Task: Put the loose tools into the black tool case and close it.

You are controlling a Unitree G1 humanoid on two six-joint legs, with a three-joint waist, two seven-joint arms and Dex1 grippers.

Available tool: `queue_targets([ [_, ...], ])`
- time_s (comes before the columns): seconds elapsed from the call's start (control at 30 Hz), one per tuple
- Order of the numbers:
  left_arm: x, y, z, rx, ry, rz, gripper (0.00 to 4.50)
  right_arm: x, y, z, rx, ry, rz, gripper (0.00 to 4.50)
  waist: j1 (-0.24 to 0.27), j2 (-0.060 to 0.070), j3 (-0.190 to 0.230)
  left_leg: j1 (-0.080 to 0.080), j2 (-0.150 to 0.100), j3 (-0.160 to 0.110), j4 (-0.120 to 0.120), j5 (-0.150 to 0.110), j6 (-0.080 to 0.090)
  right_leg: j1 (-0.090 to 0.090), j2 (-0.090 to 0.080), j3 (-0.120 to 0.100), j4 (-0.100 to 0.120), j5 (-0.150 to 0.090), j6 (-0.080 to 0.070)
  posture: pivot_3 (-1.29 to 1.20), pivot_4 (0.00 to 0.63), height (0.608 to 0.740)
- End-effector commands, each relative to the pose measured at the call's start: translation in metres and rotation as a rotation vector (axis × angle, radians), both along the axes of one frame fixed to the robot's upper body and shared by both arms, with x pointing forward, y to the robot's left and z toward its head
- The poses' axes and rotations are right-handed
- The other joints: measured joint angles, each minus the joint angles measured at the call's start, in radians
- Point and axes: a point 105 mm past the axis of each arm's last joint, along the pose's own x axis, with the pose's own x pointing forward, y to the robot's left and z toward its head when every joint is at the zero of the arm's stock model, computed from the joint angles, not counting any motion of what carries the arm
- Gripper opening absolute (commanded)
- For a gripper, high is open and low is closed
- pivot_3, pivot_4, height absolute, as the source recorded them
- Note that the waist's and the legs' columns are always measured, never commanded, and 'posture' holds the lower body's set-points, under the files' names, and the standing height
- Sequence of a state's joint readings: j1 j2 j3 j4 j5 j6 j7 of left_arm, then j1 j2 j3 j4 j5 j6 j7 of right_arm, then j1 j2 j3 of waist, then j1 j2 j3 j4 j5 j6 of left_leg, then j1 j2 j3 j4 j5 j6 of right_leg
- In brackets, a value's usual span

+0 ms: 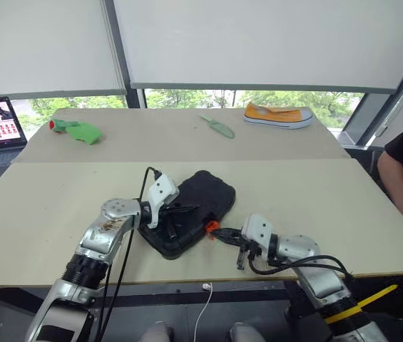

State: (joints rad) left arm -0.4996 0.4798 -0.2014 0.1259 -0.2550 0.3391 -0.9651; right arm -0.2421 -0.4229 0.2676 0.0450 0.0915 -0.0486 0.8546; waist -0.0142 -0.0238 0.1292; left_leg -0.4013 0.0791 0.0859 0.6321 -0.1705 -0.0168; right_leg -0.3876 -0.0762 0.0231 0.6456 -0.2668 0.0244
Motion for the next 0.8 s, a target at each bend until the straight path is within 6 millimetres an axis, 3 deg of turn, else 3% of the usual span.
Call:
queue_targets([
  [0.03, -0.010, 0.015, -0.052, 0.108, 0.167, 0.051, 0.01, 0.012, 0.001, 0.005, 0.009, -0.018, -0.045, 0.01, 0.000, 0.000, 0.000, 0.000, 0.000, 0.000, 0.000, 0.000, 0.000, 0.000, 0.000, 0.000, 0.000, 0.000, 0.000, 0.00, 0.150, 0.740],
  [0.33, -0.012, 0.015, -0.054, 0.102, 0.175, 0.052, 0.01, 0.018, 0.010, 0.003, 0.015, 0.020, -0.046, 0.01, 0.000, 0.000, 0.000, 0.000, -0.001, 0.000, -0.003, 0.000, 0.000, 0.000, 0.000, 0.001, 0.000, 0.000, 0.000, 0.00, 0.150, 0.740],
  [0.53, -0.011, 0.012, -0.054, 0.095, 0.181, 0.049, 0.01, 0.018, 0.026, 0.028, 0.155, -0.027, 0.009, 0.01, -0.003, 0.000, 0.000, -0.001, -0.001, 0.000, -0.004, 0.000, 0.000, 0.000, 0.000, 0.002, 0.000, 0.000, 0.000, 0.00, 0.150, 0.740],
  [0.8, -0.020, 0.012, -0.061, 0.154, 0.210, 0.000, 0.01, 0.019, 0.025, 0.058, 0.240, -0.139, 0.015, 0.01, -0.010, 0.000, 0.000, -0.001, -0.001, 0.000, -0.006, 0.000, 0.000, -0.002, 0.001, 0.003, 0.000, -0.001, -0.001, 0.00, 0.150, 0.740],
])
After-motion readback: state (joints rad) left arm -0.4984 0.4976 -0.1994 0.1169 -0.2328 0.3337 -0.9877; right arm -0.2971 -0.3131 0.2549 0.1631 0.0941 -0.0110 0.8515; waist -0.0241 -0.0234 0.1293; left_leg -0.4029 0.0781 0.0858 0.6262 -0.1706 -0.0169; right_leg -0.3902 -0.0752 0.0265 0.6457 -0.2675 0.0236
